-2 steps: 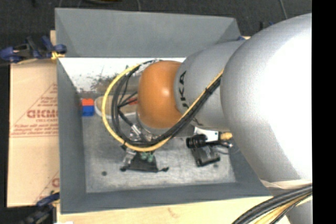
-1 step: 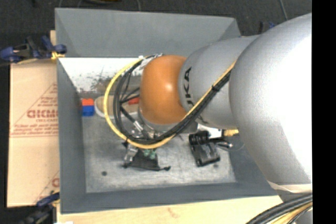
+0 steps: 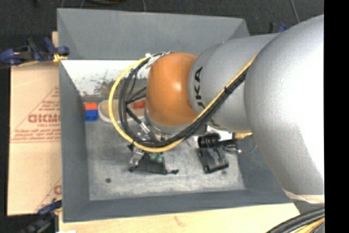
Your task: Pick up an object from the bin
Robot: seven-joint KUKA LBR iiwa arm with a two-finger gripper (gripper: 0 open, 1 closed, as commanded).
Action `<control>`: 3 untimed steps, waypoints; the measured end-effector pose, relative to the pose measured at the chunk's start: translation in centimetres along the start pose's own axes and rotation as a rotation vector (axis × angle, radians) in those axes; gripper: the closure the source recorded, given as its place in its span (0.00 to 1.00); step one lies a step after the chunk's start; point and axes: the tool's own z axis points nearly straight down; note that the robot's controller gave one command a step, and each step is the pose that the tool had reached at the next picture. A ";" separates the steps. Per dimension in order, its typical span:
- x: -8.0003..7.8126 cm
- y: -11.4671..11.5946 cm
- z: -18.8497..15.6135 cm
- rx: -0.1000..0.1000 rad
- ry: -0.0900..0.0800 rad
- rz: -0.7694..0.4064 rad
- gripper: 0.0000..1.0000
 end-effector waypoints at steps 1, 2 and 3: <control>0.0 0.0 -0.9 -0.001 -0.001 -0.001 1.00; 0.0 0.0 -1.6 0.001 0.002 -0.002 1.00; 0.0 0.0 -2.8 0.002 0.003 -0.003 1.00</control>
Offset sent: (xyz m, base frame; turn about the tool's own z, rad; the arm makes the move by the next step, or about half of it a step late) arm 0.0001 0.0002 0.0475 0.0000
